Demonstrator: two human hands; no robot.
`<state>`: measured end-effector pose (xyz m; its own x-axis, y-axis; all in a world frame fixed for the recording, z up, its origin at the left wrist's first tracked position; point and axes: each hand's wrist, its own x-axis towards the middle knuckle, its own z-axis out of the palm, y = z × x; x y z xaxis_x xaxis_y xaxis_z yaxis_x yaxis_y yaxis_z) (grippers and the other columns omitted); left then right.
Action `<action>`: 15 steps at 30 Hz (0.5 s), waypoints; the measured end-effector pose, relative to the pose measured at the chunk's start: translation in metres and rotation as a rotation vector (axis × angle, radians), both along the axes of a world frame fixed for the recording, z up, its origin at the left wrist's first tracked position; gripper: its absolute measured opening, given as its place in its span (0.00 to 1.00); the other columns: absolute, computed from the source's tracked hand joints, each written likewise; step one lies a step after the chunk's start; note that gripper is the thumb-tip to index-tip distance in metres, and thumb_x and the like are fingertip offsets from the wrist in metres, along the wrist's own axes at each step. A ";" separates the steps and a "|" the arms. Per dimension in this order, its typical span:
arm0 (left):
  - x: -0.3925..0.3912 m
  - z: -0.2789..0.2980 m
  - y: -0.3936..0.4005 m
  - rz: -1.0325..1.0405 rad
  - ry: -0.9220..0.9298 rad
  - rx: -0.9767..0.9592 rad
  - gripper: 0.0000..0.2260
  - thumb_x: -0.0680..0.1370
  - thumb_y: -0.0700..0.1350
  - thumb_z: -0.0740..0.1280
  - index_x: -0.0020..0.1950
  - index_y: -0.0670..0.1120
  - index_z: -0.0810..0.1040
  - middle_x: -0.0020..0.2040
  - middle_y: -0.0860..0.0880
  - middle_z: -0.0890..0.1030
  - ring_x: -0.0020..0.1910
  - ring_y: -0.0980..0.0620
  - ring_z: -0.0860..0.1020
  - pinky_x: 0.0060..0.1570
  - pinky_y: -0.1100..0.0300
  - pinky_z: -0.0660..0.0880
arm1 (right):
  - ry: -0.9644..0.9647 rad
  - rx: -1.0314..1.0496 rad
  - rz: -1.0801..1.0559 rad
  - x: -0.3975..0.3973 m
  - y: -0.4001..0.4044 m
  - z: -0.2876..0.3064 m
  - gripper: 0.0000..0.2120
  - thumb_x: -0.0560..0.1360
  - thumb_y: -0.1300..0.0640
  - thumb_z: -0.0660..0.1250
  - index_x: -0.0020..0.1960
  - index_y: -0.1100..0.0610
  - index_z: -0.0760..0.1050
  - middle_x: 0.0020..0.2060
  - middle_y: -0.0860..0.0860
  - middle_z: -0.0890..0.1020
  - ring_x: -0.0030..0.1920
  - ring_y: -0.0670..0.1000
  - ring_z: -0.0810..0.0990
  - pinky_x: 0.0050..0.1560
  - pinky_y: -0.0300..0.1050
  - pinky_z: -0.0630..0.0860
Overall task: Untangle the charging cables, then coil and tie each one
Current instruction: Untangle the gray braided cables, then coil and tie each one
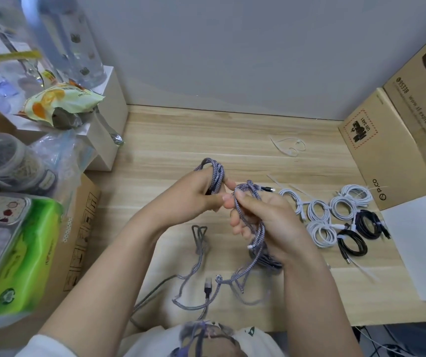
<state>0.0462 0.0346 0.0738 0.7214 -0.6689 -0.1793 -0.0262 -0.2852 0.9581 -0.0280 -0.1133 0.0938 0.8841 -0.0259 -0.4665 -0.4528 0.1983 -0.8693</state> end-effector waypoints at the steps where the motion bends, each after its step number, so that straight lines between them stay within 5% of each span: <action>1: 0.001 -0.001 0.001 0.022 -0.067 0.051 0.06 0.76 0.37 0.67 0.48 0.47 0.75 0.29 0.57 0.74 0.30 0.60 0.71 0.36 0.65 0.68 | -0.006 -0.107 -0.028 0.000 0.001 -0.001 0.08 0.77 0.58 0.65 0.43 0.61 0.79 0.27 0.53 0.79 0.27 0.49 0.77 0.26 0.36 0.72; 3: 0.000 -0.001 0.001 0.070 -0.200 0.136 0.07 0.77 0.37 0.66 0.44 0.49 0.75 0.28 0.58 0.72 0.30 0.61 0.70 0.34 0.67 0.66 | -0.064 -0.347 -0.127 0.000 0.000 -0.008 0.02 0.73 0.58 0.70 0.42 0.55 0.79 0.31 0.51 0.81 0.33 0.49 0.79 0.38 0.43 0.77; 6: -0.002 -0.001 0.003 0.150 -0.306 0.220 0.05 0.77 0.40 0.66 0.43 0.49 0.75 0.29 0.57 0.70 0.30 0.62 0.69 0.33 0.69 0.64 | -0.351 -0.777 -0.309 -0.003 0.001 -0.013 0.10 0.68 0.58 0.76 0.39 0.48 0.76 0.33 0.44 0.76 0.34 0.44 0.74 0.41 0.42 0.74; 9: -0.002 -0.002 0.002 0.207 -0.378 0.292 0.03 0.77 0.42 0.66 0.43 0.48 0.75 0.29 0.56 0.70 0.31 0.61 0.70 0.32 0.69 0.63 | -0.612 -1.186 -0.156 -0.002 0.012 -0.012 0.08 0.63 0.52 0.74 0.40 0.50 0.78 0.33 0.43 0.73 0.37 0.47 0.74 0.42 0.43 0.66; 12: -0.001 0.000 0.001 0.260 -0.451 0.359 0.03 0.76 0.46 0.67 0.43 0.49 0.76 0.28 0.55 0.70 0.31 0.59 0.70 0.32 0.63 0.64 | -0.556 -1.457 -0.026 0.002 0.022 -0.019 0.15 0.58 0.42 0.71 0.40 0.48 0.81 0.35 0.45 0.76 0.41 0.52 0.77 0.43 0.46 0.59; 15: -0.002 0.000 0.003 0.249 -0.488 0.378 0.02 0.75 0.45 0.67 0.42 0.49 0.76 0.28 0.56 0.71 0.32 0.57 0.72 0.34 0.57 0.68 | -0.483 -1.473 -0.032 0.008 0.028 -0.024 0.14 0.57 0.40 0.70 0.36 0.48 0.81 0.34 0.46 0.77 0.41 0.53 0.78 0.45 0.46 0.58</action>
<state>0.0444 0.0376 0.0742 0.9039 -0.4274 0.0175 -0.3219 -0.6526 0.6860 -0.0200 -0.0856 0.0702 0.9280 -0.2109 0.3073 -0.0939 -0.9302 -0.3549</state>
